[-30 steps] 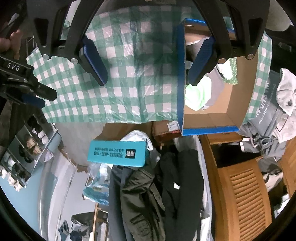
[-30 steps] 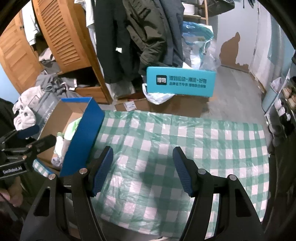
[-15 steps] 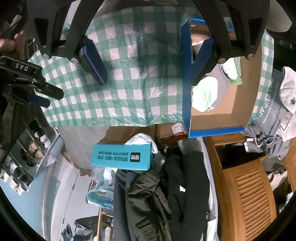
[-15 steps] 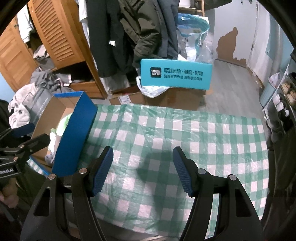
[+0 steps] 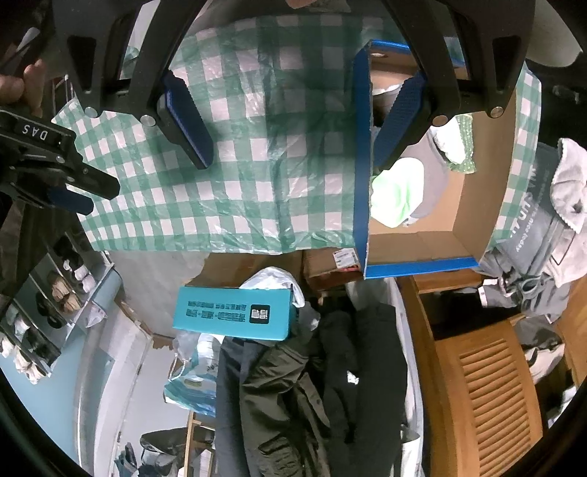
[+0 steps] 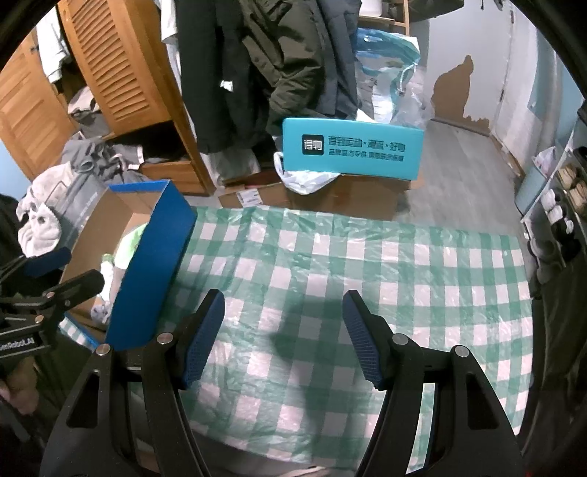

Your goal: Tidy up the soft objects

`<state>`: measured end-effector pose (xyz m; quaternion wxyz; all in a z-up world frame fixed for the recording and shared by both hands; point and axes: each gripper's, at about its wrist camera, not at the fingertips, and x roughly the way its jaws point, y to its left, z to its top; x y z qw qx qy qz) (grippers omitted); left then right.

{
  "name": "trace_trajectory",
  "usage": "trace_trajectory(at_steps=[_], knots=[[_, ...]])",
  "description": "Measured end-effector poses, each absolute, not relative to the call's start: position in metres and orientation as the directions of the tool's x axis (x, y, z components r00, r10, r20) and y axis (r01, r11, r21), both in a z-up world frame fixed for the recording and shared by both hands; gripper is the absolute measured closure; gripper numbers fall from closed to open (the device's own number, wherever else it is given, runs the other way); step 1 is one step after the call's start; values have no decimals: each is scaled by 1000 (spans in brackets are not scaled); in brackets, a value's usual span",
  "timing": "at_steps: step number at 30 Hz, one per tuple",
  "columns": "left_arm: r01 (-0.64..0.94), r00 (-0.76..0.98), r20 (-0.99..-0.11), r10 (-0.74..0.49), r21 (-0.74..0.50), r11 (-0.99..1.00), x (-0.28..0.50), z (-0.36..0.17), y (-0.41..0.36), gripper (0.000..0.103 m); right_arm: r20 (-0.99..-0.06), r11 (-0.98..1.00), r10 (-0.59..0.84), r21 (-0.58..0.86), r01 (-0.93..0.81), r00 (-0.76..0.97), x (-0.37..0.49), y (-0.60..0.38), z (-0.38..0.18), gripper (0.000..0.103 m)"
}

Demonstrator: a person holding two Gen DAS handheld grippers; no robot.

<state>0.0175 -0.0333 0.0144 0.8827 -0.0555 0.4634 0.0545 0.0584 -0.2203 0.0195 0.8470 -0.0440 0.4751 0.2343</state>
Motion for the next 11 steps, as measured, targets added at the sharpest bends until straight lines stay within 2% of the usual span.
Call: trace_trajectory(at_steps=[11], knots=[[-161,576,-815,63,-38,986,14,17,-29,13,-831,884,356,150,-443,428,56,-215,18,37]])
